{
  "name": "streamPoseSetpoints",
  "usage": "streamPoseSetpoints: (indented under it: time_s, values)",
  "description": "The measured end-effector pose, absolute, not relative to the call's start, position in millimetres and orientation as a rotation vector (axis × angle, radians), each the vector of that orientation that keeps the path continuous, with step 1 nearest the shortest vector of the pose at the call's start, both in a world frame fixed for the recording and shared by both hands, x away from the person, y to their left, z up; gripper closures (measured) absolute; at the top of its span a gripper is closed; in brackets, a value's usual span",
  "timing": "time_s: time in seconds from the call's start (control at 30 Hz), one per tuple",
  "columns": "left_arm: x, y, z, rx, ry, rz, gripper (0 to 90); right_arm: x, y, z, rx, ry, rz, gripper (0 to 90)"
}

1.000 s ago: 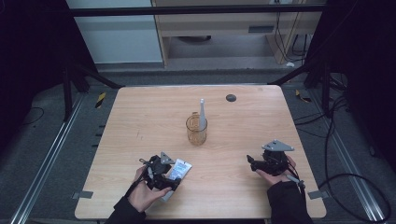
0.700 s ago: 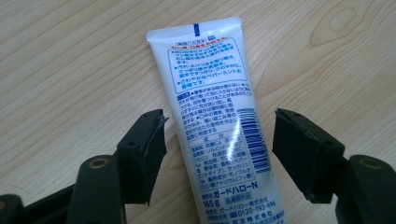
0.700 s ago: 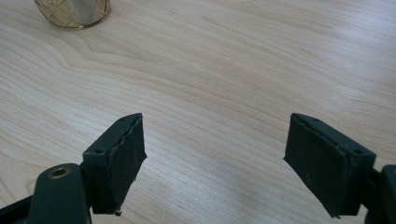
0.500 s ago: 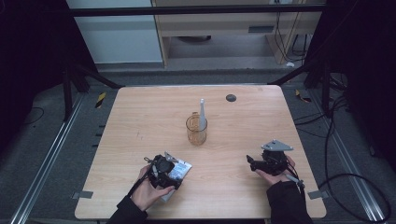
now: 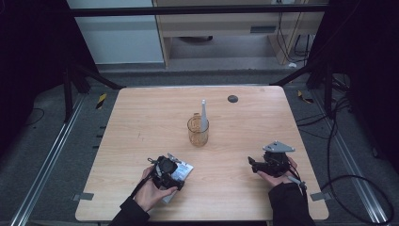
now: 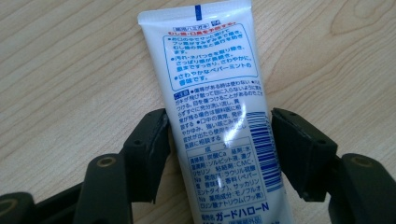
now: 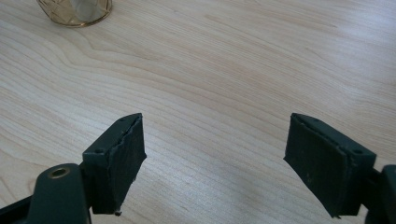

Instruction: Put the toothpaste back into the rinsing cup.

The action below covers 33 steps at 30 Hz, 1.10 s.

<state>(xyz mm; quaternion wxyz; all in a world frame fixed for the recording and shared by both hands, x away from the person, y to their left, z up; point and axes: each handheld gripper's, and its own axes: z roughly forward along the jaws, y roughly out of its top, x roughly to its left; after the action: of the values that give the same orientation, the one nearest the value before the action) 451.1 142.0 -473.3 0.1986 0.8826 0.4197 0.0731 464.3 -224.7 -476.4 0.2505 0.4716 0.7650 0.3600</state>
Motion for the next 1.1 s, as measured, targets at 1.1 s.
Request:
streamPoseSetpoints:
  time_s: [1.1]
  values:
    - [448, 175, -425, 2.190, 1.108, 0.352, 67.9, 463, -229, -477, 1.294, 2.066, 0.982, 20.0]
